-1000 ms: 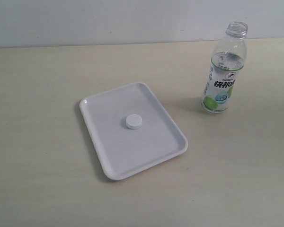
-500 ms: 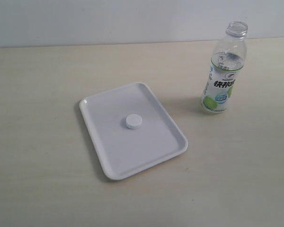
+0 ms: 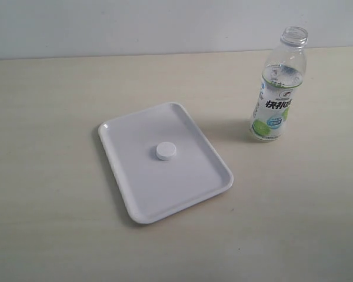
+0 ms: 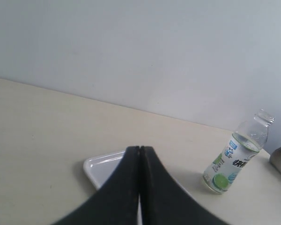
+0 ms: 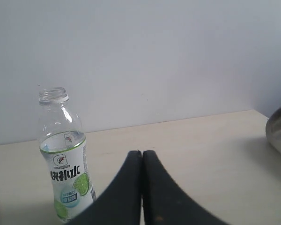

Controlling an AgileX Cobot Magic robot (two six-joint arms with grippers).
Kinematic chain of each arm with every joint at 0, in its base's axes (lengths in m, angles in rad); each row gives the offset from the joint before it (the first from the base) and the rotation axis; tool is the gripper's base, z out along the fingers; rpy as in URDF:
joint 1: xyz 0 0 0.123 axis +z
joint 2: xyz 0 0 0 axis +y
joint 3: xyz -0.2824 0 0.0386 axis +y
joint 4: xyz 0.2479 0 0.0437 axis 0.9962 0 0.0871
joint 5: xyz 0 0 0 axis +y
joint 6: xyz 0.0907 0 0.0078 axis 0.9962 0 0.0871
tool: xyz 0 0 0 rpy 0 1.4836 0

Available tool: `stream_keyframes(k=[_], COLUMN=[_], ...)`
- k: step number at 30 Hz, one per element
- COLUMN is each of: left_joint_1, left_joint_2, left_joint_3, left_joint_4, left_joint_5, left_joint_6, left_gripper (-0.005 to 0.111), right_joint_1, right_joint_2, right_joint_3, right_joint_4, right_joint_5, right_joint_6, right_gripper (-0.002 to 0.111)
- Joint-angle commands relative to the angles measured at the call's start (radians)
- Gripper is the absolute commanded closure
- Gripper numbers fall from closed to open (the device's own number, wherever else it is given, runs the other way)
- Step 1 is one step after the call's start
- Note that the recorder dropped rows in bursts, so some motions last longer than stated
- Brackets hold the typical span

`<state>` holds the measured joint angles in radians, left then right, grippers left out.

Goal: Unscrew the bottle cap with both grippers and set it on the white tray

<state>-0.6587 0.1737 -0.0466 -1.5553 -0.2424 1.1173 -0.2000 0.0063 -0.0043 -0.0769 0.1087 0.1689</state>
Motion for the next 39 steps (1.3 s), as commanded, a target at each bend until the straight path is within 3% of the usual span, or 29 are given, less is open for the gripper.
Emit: stream_keyframes(k=[1, 6, 8, 10, 17, 21, 24, 39], left_joint_1=[0.002, 0.005, 0.048, 0.138, 0.554, 0.682, 0.708, 0.708], left_joint_2=[-0.006, -0.025, -0.048, -0.082, -0.174, -0.174, -0.174, -0.174], left_joint_3=[0.002, 0.0, 0.0, 0.0, 0.002, 0.009, 0.038, 0.047], left_joint_4=[0.0, 0.042, 0.056, 0.056, 0.056, 0.056, 0.054, 0.061], left_joint_5=[0.004, -0.028, -0.03, -0.002, 0.172, 0.222, 0.222, 0.208], left_joint_6=[0.004, 0.076, 0.121, 0.16, 0.295, 0.337, 0.339, 0.348], left_gripper=[0.107, 0.107, 0.107, 0.107, 0.107, 0.107, 0.107, 0.107], right_joint_1=[-0.006, -0.006, -0.006, -0.006, -0.006, -0.006, -0.006, -0.006], right_joint_2=[-0.006, -0.006, -0.006, -0.006, -0.006, -0.006, -0.006, -0.006], right_joint_3=[0.004, 0.004, 0.004, 0.004, 0.004, 0.004, 0.004, 0.004], right_joint_4=[0.0, 0.0, 0.0, 0.0, 0.0, 0.0, 0.0, 0.0], right_joint_5=[0.001, 0.001, 0.001, 0.001, 0.001, 0.001, 0.001, 0.001], right_joint_6=[-0.008, -0.008, -0.008, -0.008, -0.008, -0.008, -0.008, -0.008], right_gripper=[0.108, 0.108, 0.108, 0.108, 0.108, 0.108, 0.108, 0.108])
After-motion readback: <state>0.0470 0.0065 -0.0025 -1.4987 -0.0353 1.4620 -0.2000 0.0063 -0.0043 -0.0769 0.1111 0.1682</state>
